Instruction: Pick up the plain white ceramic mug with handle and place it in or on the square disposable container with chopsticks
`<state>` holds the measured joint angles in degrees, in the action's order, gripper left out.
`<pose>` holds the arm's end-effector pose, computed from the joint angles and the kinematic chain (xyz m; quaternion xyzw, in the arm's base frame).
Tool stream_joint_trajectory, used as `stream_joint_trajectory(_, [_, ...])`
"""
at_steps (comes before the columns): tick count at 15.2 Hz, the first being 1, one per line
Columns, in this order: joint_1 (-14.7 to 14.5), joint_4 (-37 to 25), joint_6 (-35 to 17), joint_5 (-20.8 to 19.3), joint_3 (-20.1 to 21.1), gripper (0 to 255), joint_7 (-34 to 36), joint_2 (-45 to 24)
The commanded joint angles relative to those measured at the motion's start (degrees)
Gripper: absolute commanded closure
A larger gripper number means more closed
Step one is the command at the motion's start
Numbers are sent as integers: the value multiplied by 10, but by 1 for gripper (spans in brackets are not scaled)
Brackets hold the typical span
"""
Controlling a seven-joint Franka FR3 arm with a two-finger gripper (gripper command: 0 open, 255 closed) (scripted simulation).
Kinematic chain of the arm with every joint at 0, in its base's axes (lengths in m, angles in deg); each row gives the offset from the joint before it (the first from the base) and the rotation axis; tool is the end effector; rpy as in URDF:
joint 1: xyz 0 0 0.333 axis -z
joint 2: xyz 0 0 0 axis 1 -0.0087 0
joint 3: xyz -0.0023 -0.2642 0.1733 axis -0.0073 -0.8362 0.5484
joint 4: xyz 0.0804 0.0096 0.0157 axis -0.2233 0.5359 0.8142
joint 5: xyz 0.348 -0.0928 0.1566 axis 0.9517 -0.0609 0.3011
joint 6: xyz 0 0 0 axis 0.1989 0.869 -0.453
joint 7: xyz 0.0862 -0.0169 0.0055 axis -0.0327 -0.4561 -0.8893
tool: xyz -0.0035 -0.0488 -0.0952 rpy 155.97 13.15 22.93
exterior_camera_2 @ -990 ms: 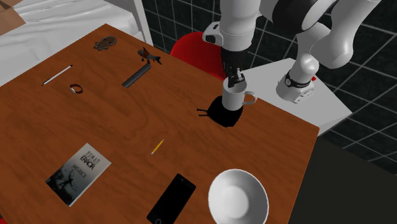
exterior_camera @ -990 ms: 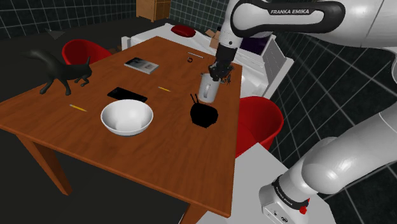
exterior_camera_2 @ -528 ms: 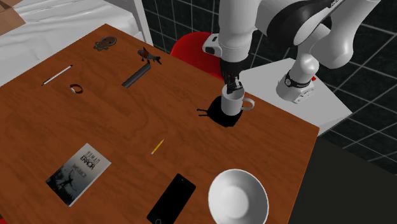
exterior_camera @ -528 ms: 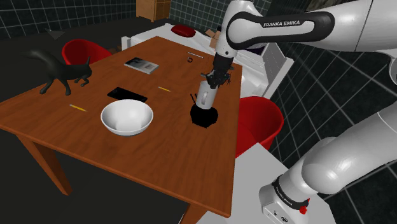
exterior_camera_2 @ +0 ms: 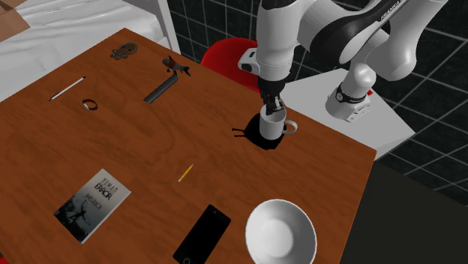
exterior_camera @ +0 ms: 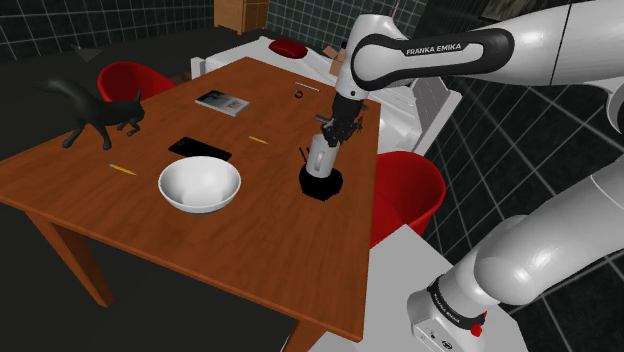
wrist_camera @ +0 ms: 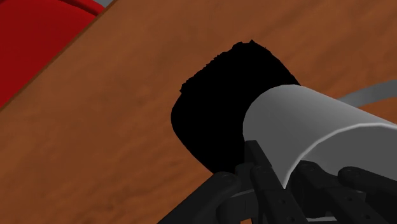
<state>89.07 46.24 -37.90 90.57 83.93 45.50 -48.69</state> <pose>0.4941 0.0710 0.4491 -0.9991 0.0162 0.0372 0.0151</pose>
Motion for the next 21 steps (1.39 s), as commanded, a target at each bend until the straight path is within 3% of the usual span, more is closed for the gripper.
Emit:
stream_joint_trajectory(1, [0, 0, 0, 0, 0, 255, 0, 0])
stream_joint_trajectory(3, [0, 0, 0, 0, 0, 255, 0, 0])
stream_joint_trajectory(4, [0, 0, 0, 0, 0, 0, 0, 0])
stream_joint_trajectory(9, [0, 0, 0, 0, 0, 0, 0, 0])
stream_joint_trajectory(13, [2, -63, 73, -1, -3, 0, 0, 10])
stream_joint_trajectory(21, [2, -63, 73, -1, -3, 0, 0, 10])
